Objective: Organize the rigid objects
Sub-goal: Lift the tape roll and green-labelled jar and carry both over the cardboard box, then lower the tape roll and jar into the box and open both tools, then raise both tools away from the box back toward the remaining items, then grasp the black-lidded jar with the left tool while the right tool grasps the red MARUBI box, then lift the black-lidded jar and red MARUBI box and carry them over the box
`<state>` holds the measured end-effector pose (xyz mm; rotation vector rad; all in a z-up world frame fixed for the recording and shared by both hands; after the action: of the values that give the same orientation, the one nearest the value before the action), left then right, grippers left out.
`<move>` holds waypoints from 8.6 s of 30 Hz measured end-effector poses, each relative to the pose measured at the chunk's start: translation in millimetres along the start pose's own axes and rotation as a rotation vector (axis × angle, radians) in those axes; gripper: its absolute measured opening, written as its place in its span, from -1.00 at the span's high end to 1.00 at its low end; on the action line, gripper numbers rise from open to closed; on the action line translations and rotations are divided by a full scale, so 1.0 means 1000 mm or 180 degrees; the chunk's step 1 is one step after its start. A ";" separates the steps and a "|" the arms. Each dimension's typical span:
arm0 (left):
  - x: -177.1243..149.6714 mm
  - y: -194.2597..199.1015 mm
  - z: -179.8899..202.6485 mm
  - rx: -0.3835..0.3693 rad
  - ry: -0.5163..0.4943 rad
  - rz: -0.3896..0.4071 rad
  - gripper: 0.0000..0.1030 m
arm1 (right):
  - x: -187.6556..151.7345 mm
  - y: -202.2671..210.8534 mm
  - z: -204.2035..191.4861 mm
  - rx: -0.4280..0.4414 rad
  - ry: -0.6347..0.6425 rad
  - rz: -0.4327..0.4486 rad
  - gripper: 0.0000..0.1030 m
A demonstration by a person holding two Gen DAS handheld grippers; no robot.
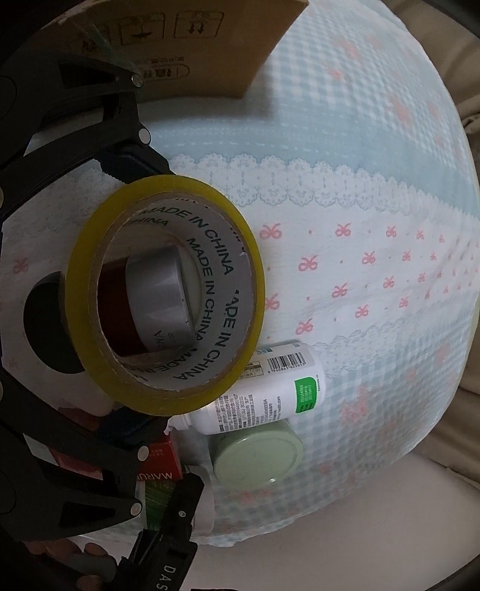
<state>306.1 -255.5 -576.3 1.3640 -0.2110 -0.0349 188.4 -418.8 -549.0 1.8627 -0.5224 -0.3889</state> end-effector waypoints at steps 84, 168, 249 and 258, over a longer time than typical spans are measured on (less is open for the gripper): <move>-0.060 0.157 -0.337 0.0416 -0.1130 -0.0511 -0.86 | -0.177 -0.067 -0.364 -0.0319 0.0401 -0.0392 -0.33; -0.166 0.422 -0.154 0.0291 0.0317 0.1161 -0.99 | -0.238 0.278 -0.202 -0.0504 0.1189 0.1405 -1.00; -0.069 0.029 -0.005 0.0206 0.0342 0.0187 -0.10 | -0.046 -0.019 -0.065 -0.0842 0.1053 0.0176 0.26; -0.071 0.123 -0.008 0.0178 0.0365 0.0555 -0.10 | -0.068 0.057 -0.080 -0.0651 0.1107 0.0522 0.26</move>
<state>225.8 -212.0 -467.2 1.3943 -0.2352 0.1959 161.0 -335.8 -467.3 1.6302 -0.3783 -0.0049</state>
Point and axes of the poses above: each gripper's, at about its wrist camera, not at the fingertips, and y roughly against the way its jaws point, z to its right, x to its top, the point moved 10 cm from there along -y, roughly the way its jaws point, and after that the axes turned 13 degrees about -z, right-handed, at the moved point
